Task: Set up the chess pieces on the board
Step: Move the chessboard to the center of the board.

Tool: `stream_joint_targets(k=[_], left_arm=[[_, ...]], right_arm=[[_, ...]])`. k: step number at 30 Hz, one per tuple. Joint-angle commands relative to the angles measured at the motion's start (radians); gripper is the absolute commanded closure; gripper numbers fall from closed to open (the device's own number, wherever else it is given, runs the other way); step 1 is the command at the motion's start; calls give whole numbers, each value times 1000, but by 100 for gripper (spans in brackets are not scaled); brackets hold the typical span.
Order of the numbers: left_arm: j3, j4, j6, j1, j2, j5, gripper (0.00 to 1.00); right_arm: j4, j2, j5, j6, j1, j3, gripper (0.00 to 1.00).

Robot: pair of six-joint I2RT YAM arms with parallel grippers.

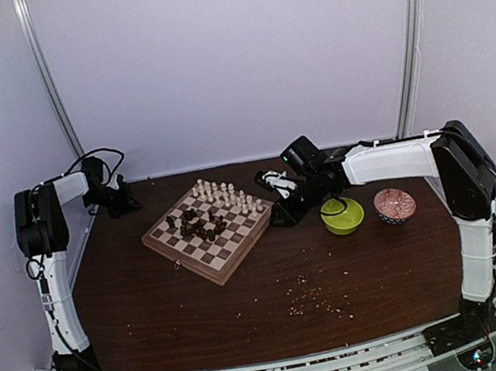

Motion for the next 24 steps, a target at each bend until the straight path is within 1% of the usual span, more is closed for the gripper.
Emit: stream_joint_targets(k=[1, 7, 16, 24], left_arm=[[-40, 32, -1, -18, 24, 50, 100], [-52, 25, 28, -41, 31, 68, 100], [-63, -31, 80, -96, 45, 85, 100], [-106, -45, 127, -160, 8, 131, 100]], right_arm=[[-18, 71, -52, 94, 5, 54, 68], [-41, 118, -29, 89, 5, 92, 68], [-48, 137, -34, 84, 4, 97, 65], [-62, 146, -61, 79, 4, 96, 64]])
